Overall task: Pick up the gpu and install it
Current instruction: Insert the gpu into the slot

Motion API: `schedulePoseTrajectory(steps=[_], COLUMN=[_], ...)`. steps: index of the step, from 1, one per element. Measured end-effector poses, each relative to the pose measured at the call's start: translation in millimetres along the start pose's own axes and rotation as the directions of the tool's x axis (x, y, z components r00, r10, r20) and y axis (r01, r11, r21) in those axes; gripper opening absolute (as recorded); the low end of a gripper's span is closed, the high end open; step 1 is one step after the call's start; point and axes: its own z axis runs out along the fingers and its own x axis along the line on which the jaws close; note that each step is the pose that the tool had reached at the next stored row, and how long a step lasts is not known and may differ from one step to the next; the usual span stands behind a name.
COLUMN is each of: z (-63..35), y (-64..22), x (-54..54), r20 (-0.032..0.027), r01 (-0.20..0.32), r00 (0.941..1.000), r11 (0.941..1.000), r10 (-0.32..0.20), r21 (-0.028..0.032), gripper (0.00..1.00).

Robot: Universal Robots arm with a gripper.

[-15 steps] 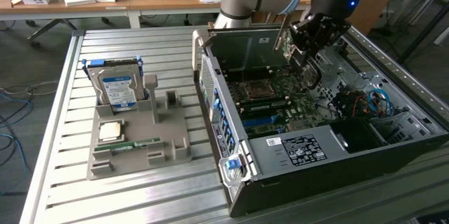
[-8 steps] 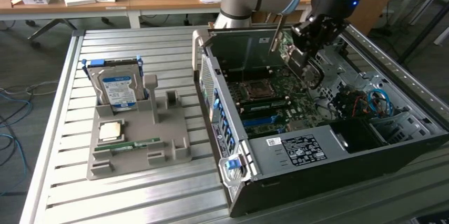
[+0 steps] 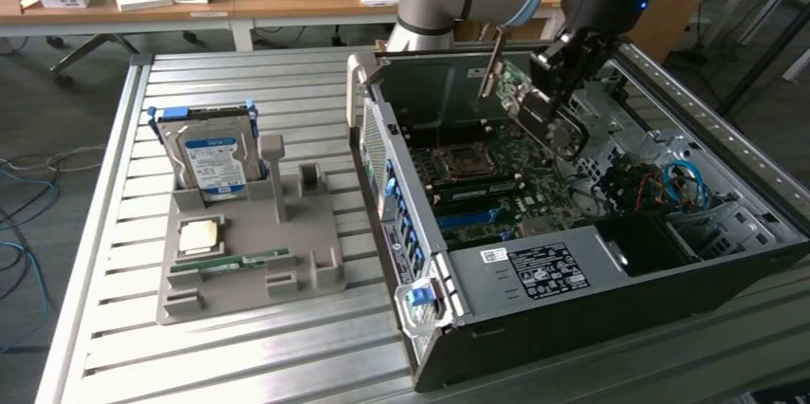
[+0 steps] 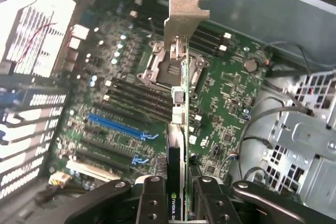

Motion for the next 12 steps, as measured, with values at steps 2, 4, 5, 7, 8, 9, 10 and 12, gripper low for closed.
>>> schedulePoseTrajectory(steps=[2,4,5,7,8,9,10,12], z=[0.1,0.2,0.3,0.4,0.4,0.5,0.5,0.7], y=[0.0,0.0,0.0,0.0,0.0,0.0,0.0,0.0], x=[0.0,0.0,0.0,0.0,0.0,0.0,0.0,0.0], r20=[-0.0027,-0.0054,-0.0067,-0.0096,-0.011,-0.0123,-0.0137,-0.0163], r01=[0.035,0.069,0.085,0.119,0.137,0.154,0.171,0.205], r00=[0.9994,0.9976,0.9963,0.9929,0.9905,0.988,0.9851,0.9786], r11=[0.9994,0.9976,0.9963,0.9929,0.9905,0.988,0.9852,0.9786], r10=[-0.035,-0.069,-0.085,-0.119,-0.137,-0.154,-0.171,-0.205], r21=[0.0023,0.0046,0.0056,0.0076,0.0085,0.0092,0.01,0.0111], gripper=[0.26,0.26,0.26,0.26,0.26,0.26,0.26,0.26])
